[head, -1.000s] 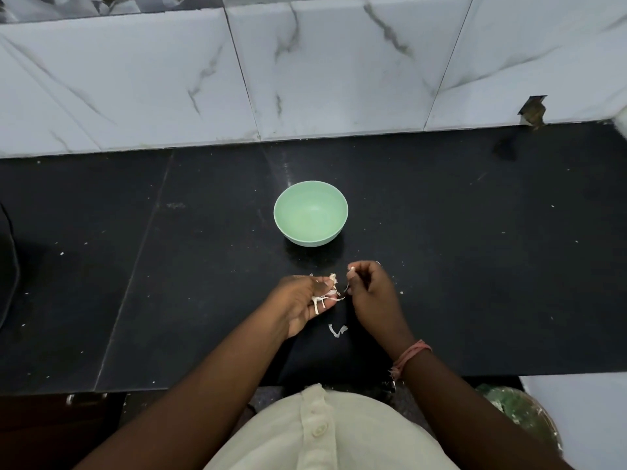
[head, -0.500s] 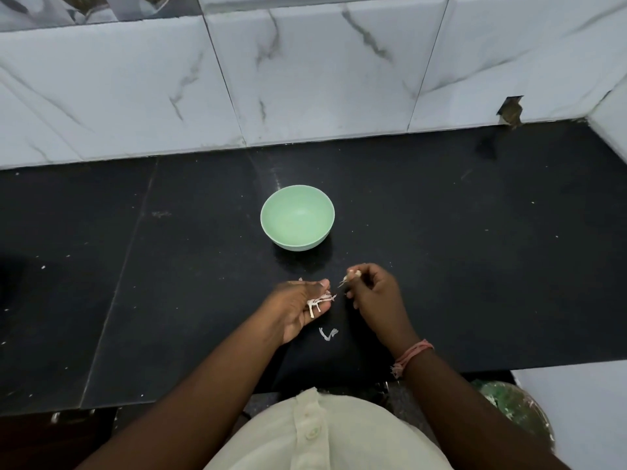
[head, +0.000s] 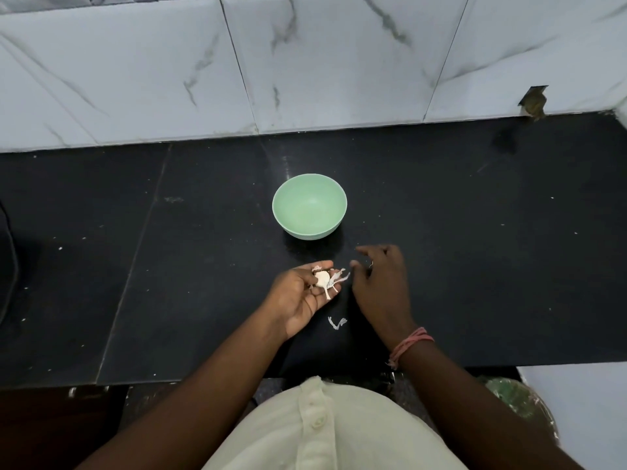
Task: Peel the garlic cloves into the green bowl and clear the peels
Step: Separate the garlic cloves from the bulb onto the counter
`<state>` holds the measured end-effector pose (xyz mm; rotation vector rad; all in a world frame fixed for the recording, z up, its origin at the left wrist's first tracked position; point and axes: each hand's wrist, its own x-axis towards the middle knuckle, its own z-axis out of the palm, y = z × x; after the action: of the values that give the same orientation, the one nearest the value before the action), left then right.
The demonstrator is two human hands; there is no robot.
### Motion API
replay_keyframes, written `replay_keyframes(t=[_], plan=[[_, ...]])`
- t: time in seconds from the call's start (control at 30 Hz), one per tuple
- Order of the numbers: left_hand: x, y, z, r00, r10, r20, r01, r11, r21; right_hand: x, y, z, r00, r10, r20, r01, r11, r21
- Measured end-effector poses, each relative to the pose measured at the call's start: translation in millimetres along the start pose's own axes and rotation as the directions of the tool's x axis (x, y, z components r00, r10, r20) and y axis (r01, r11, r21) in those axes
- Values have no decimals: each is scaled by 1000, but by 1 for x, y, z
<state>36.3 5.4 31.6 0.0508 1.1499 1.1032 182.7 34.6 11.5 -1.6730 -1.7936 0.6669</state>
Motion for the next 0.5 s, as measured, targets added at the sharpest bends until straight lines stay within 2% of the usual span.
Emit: replay_keyframes(t=[0.07, 0.17, 0.27, 0.37, 0.5], plan=[[-2, 0, -2, 1000, 24, 18, -23, 999, -24, -4, -9, 5, 996, -34, 78, 24, 992, 125], [-2, -1, -8, 997, 69, 36, -69, 998, -2, -9, -18, 12, 980, 25, 198, -83, 953, 292], [-3, -2, -13, 991, 130, 17, -130, 991, 12, -10, -21, 16, 965, 60, 254, -163, 899, 407], [-7, -4, -14, 981, 192, 34, -193, 981, 31, -11, -23, 18, 939, 90, 331, -266, 800, 538], [-9, -6, -18, 964, 265, -20, -262, 960, 100, -9, -22, 21, 933, 113, 341, -308, 737, 601]])
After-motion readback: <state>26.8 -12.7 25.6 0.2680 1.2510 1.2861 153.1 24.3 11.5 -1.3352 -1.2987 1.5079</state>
